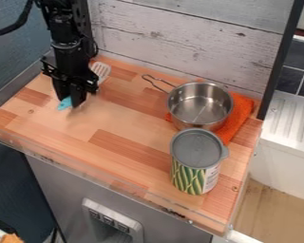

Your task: Move the spatula in the upper left corner of the table

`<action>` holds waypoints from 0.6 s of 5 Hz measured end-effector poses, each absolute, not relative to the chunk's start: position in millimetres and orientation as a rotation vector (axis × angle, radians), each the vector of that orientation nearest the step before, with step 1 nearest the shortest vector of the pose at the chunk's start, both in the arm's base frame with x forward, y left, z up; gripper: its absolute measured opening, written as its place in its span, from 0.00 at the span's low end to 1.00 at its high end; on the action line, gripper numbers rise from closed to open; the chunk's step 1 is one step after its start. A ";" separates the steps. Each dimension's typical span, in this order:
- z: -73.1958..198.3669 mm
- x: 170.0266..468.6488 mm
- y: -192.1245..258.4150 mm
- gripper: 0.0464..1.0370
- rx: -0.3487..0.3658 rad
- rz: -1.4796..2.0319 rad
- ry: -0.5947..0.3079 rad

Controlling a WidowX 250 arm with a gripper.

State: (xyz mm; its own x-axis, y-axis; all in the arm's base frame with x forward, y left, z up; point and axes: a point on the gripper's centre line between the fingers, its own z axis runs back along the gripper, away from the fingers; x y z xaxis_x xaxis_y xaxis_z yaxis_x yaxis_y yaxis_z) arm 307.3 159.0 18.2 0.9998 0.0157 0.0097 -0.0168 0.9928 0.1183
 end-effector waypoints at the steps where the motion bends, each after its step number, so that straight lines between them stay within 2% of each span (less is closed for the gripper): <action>1: 14.8 318.5 172.2 0.28 0.116 0.043 -0.007; 2: 9.6 327.4 176.3 0.28 0.096 0.046 -0.009; 3: 9.4 331.5 177.9 0.33 0.095 0.053 -0.005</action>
State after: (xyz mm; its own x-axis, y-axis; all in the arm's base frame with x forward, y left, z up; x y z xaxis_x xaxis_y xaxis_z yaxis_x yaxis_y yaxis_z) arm 331.5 177.9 9.4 0.9986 0.0528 0.0074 -0.0533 0.9941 0.0942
